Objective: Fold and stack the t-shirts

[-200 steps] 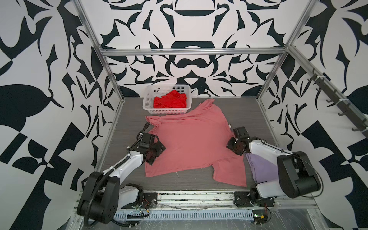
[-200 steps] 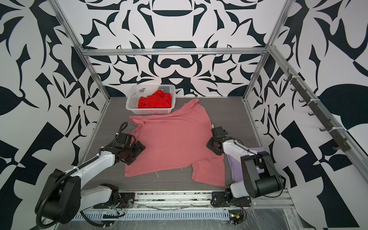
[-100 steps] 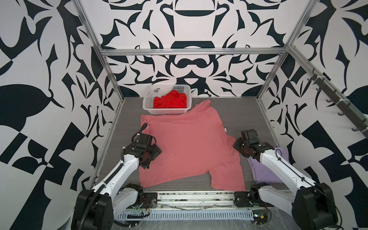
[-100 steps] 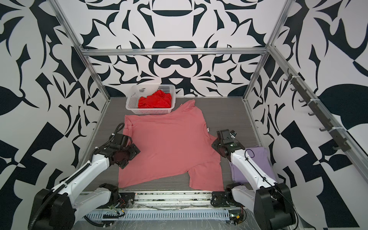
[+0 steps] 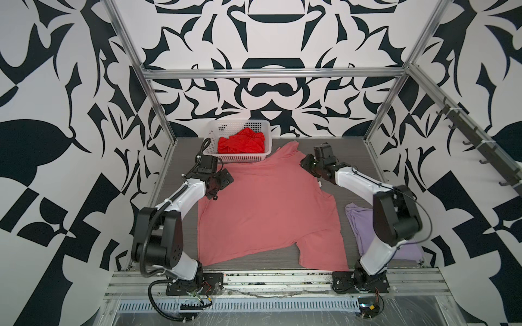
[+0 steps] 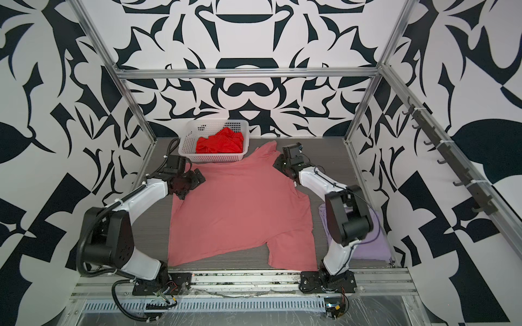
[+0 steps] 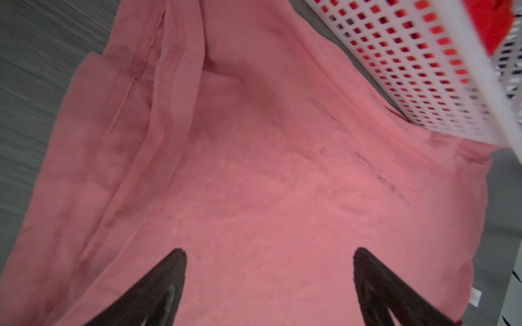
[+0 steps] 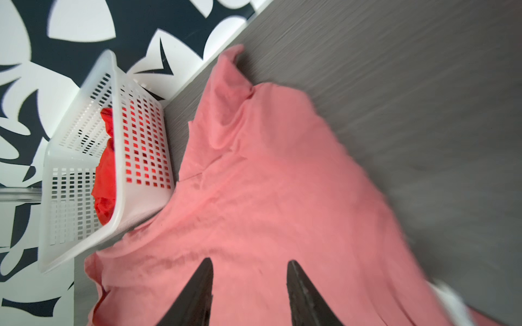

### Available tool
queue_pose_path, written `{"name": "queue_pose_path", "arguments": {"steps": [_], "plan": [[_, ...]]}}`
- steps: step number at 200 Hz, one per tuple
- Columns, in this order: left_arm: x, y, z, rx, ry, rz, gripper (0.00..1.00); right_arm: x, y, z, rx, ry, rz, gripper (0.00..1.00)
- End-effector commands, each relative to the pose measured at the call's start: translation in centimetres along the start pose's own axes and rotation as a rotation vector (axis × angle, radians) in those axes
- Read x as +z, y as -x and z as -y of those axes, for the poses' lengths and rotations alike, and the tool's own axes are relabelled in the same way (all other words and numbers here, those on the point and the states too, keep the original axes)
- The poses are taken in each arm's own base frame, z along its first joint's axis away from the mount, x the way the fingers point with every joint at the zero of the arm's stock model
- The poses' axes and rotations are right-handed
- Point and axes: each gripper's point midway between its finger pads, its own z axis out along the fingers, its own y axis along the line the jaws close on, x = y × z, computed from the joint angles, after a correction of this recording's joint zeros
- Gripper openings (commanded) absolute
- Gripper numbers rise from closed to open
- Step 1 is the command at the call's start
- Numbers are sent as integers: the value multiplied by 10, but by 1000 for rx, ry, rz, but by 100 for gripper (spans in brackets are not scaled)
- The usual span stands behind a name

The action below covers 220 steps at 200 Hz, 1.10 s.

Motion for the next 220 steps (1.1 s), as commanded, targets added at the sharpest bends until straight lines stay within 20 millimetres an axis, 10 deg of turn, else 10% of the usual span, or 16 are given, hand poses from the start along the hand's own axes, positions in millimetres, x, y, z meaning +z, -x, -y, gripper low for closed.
{"name": "queue_pose_path", "arguments": {"steps": [1, 64, 138, 175, 220], "plan": [[13, 17, 9, -19, -60, 7, 95, 18, 14, -25, 40, 88, 34, 47], [36, 18, -44, -89, 68, -50, 95, 21, -25, 71, 79, -236, 3, 46], [47, 6, -64, -101, 63, -161, 93, -63, -85, 195, 252, -588, 91, 46], [44, 8, -48, -72, -4, -195, 92, -103, -83, 205, 267, -607, 163, 46], [27, 27, -29, -42, -38, -161, 91, -82, -16, 120, 22, -427, 192, 50]]}}
